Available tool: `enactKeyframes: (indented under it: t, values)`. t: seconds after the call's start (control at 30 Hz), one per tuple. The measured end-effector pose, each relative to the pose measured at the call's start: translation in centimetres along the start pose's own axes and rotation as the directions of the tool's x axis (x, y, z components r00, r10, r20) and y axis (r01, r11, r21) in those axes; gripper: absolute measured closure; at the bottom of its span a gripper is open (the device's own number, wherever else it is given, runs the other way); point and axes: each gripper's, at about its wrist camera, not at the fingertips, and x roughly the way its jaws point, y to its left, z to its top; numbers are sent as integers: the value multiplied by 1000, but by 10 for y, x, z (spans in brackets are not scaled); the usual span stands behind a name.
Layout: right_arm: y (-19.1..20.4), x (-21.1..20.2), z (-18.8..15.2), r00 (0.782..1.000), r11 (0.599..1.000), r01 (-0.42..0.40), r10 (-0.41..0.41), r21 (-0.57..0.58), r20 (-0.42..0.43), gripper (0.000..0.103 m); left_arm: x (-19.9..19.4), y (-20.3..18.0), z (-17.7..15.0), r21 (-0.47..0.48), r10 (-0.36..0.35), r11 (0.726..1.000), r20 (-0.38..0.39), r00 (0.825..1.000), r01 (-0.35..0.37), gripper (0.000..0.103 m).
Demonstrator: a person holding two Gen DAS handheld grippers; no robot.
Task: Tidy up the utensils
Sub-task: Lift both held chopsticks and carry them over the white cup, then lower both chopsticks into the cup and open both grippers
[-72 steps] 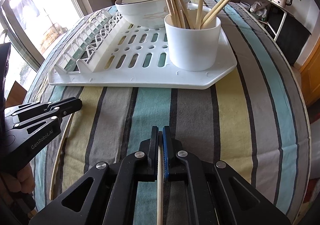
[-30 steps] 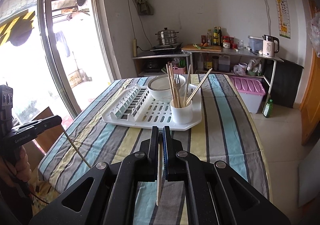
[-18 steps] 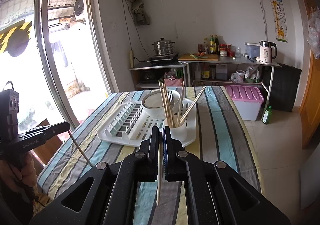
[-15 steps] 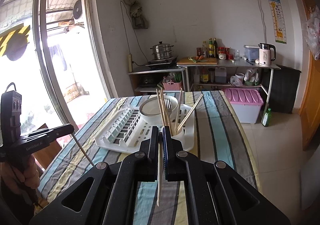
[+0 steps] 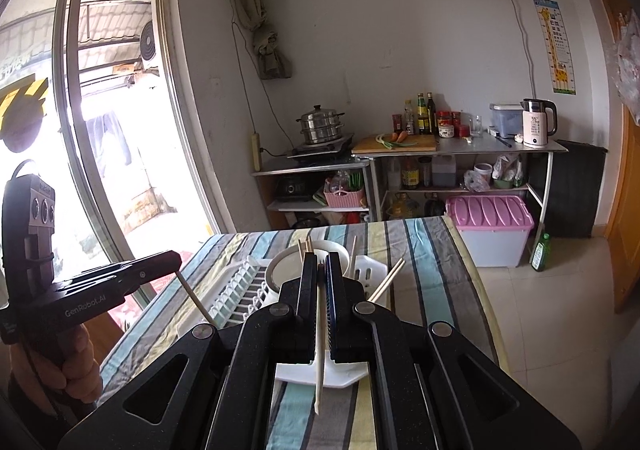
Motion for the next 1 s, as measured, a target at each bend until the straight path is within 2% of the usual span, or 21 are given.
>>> enactKeyframes:
  t: [0.2, 0.5, 0.77, 1.0]
  values:
    - [-6, 16, 16, 1000, 1000, 6, -6, 9, 20, 100, 23, -5, 25, 10, -11, 1000, 19, 1000, 11, 99]
    - [-21, 45, 31, 999, 999, 4, -6, 36, 39, 100, 60, -4, 39, 6, -24, 1000, 11, 1000, 24, 99]
    - [-28, 74, 26, 1000, 999, 12, -13, 42, 17, 100, 91, 4, 35, -12, -28, 1000, -24, 999, 27, 99]
    - [-36, 97, 11, 999, 998, 26, -24, 51, -39, 100, 114, 9, 20, -22, -22, 1000, -85, 996, 21, 99]
